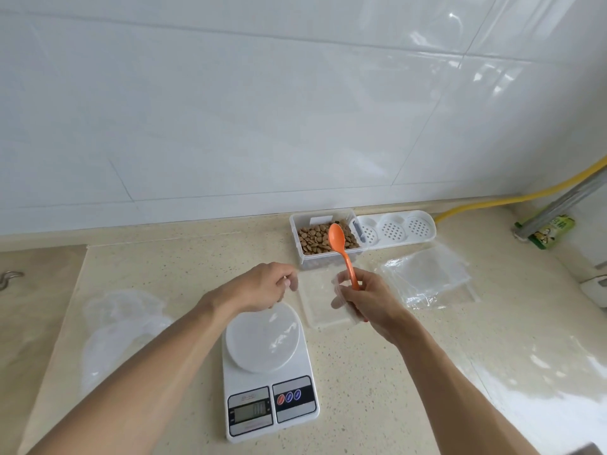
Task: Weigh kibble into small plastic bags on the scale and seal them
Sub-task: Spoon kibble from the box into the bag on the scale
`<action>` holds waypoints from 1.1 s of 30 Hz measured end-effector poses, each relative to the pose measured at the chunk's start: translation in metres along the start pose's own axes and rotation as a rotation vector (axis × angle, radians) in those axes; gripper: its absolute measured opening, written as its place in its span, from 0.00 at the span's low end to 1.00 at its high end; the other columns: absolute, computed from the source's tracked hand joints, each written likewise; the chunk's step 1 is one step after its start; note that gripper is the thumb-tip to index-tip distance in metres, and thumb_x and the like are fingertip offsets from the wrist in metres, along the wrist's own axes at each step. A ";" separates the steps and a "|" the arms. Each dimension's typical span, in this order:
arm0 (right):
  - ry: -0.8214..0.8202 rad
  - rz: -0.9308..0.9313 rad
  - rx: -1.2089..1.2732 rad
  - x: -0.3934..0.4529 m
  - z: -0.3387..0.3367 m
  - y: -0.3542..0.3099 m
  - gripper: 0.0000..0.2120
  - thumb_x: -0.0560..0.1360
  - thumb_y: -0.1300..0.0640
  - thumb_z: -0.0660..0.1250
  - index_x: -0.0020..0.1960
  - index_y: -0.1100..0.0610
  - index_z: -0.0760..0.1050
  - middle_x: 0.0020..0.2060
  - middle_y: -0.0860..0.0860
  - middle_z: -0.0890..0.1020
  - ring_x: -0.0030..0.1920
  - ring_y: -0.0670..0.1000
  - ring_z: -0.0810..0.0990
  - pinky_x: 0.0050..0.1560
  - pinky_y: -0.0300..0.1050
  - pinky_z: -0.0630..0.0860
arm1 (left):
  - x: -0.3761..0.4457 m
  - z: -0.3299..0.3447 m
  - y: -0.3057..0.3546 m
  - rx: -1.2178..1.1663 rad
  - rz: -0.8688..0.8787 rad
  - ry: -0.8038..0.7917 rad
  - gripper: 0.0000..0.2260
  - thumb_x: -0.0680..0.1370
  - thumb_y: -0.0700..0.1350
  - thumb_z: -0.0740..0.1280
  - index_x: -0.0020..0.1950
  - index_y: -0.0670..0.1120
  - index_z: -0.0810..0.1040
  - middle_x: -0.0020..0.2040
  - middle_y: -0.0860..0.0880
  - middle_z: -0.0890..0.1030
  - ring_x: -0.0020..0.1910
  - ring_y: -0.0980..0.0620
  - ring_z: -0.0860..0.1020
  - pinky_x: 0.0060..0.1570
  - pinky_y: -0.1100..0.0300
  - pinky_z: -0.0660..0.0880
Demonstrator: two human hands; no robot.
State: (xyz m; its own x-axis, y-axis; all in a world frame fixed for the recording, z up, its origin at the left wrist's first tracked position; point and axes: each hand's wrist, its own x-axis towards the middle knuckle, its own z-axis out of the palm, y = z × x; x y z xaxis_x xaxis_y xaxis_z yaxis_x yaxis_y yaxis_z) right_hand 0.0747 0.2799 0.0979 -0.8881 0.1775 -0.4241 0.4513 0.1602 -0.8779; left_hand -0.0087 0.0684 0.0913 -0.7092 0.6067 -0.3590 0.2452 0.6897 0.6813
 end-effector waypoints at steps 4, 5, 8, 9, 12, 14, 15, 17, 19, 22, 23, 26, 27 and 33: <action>-0.053 0.003 0.049 0.000 0.001 -0.003 0.07 0.77 0.67 0.64 0.54 0.63 0.76 0.37 0.60 0.85 0.26 0.46 0.69 0.27 0.40 0.62 | -0.002 -0.005 -0.004 0.102 0.065 0.104 0.10 0.84 0.44 0.55 0.48 0.51 0.74 0.34 0.54 0.71 0.32 0.56 0.69 0.33 0.60 0.65; -0.060 0.004 0.059 -0.001 0.002 -0.005 0.06 0.77 0.68 0.65 0.53 0.62 0.76 0.38 0.61 0.85 0.26 0.46 0.70 0.28 0.40 0.62 | -0.001 -0.006 -0.006 0.128 0.072 0.133 0.10 0.84 0.44 0.55 0.48 0.51 0.74 0.34 0.54 0.71 0.32 0.55 0.69 0.33 0.59 0.65; -0.023 0.027 0.105 0.000 0.007 -0.006 0.06 0.76 0.68 0.65 0.50 0.59 0.76 0.40 0.63 0.85 0.27 0.47 0.72 0.27 0.40 0.62 | 0.001 -0.004 -0.009 0.243 0.075 0.181 0.10 0.84 0.45 0.55 0.57 0.49 0.75 0.46 0.49 0.79 0.42 0.50 0.76 0.42 0.56 0.70; 0.010 0.044 0.122 0.001 0.009 -0.006 0.07 0.76 0.68 0.65 0.49 0.58 0.76 0.40 0.63 0.85 0.27 0.47 0.72 0.27 0.40 0.62 | 0.001 -0.001 -0.007 0.253 0.089 0.193 0.11 0.83 0.48 0.56 0.62 0.49 0.74 0.54 0.48 0.78 0.50 0.48 0.77 0.50 0.53 0.72; 0.103 0.064 0.150 0.004 0.017 -0.006 0.07 0.75 0.68 0.66 0.51 0.60 0.76 0.39 0.62 0.85 0.26 0.46 0.73 0.27 0.40 0.63 | 0.000 0.011 0.002 0.277 0.133 0.117 0.39 0.72 0.69 0.64 0.76 0.49 0.59 0.70 0.45 0.68 0.67 0.45 0.68 0.67 0.48 0.66; 0.131 0.055 0.128 0.007 0.025 -0.006 0.07 0.74 0.68 0.66 0.52 0.61 0.76 0.38 0.60 0.86 0.27 0.47 0.74 0.28 0.41 0.64 | 0.001 0.021 0.008 0.354 0.149 0.075 0.56 0.62 0.74 0.68 0.79 0.50 0.47 0.76 0.44 0.59 0.74 0.45 0.60 0.73 0.46 0.58; 0.126 0.054 0.116 0.009 0.030 -0.006 0.07 0.74 0.67 0.66 0.51 0.61 0.77 0.38 0.61 0.86 0.27 0.47 0.74 0.28 0.41 0.65 | 0.003 0.026 0.009 0.374 0.166 0.094 0.59 0.60 0.73 0.71 0.79 0.50 0.43 0.77 0.44 0.57 0.75 0.45 0.57 0.74 0.46 0.55; 0.105 0.062 0.117 0.011 0.038 -0.005 0.07 0.74 0.68 0.67 0.50 0.61 0.77 0.38 0.62 0.85 0.27 0.48 0.75 0.28 0.41 0.66 | 0.008 0.031 0.009 0.367 0.204 0.163 0.58 0.61 0.69 0.73 0.78 0.50 0.43 0.76 0.44 0.57 0.75 0.46 0.56 0.75 0.48 0.53; 0.093 0.070 0.130 0.015 0.041 -0.005 0.06 0.74 0.67 0.67 0.50 0.61 0.77 0.39 0.62 0.85 0.27 0.47 0.75 0.29 0.41 0.66 | 0.012 0.031 0.007 0.320 0.236 0.216 0.54 0.62 0.66 0.75 0.78 0.50 0.48 0.73 0.45 0.62 0.72 0.47 0.60 0.73 0.51 0.56; 0.106 0.074 0.137 0.021 0.040 -0.003 0.05 0.76 0.62 0.67 0.51 0.61 0.78 0.40 0.58 0.86 0.28 0.46 0.76 0.30 0.41 0.67 | 0.016 0.027 0.000 0.236 0.258 0.268 0.47 0.62 0.63 0.75 0.75 0.50 0.56 0.65 0.49 0.68 0.63 0.50 0.67 0.67 0.55 0.63; 0.133 0.078 0.131 0.024 0.038 -0.001 0.06 0.77 0.59 0.67 0.51 0.61 0.78 0.40 0.57 0.86 0.30 0.47 0.76 0.30 0.42 0.68 | 0.018 0.025 -0.003 0.229 0.251 0.282 0.46 0.63 0.62 0.74 0.74 0.50 0.58 0.62 0.50 0.68 0.61 0.51 0.68 0.65 0.55 0.64; 0.252 0.108 0.039 0.035 0.030 0.004 0.09 0.80 0.58 0.61 0.49 0.61 0.77 0.40 0.55 0.79 0.33 0.50 0.73 0.33 0.43 0.70 | 0.026 0.021 -0.014 0.250 0.215 0.309 0.42 0.63 0.63 0.72 0.72 0.50 0.61 0.55 0.52 0.68 0.54 0.53 0.68 0.61 0.54 0.68; 0.278 0.109 -0.026 0.041 0.026 0.005 0.09 0.80 0.61 0.58 0.46 0.61 0.76 0.38 0.55 0.76 0.34 0.51 0.72 0.34 0.45 0.71 | 0.029 0.021 -0.016 0.259 0.205 0.319 0.41 0.64 0.63 0.72 0.71 0.50 0.61 0.53 0.53 0.68 0.53 0.53 0.69 0.60 0.54 0.68; 0.377 -0.046 -0.458 0.078 -0.009 -0.006 0.12 0.76 0.71 0.57 0.50 0.63 0.78 0.38 0.58 0.79 0.36 0.55 0.78 0.39 0.55 0.81 | 0.056 0.020 -0.022 0.280 0.146 0.398 0.38 0.64 0.64 0.69 0.70 0.49 0.64 0.54 0.51 0.71 0.54 0.50 0.71 0.63 0.52 0.66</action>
State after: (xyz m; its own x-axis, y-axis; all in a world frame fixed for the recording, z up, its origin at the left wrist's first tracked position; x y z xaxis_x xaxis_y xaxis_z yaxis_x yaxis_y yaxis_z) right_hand 0.0032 0.3015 0.0719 -0.8531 0.4795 -0.2058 0.4791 0.5635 -0.6731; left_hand -0.0411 0.0950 0.0431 -0.8378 0.5448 0.0360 0.4901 0.7215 0.4891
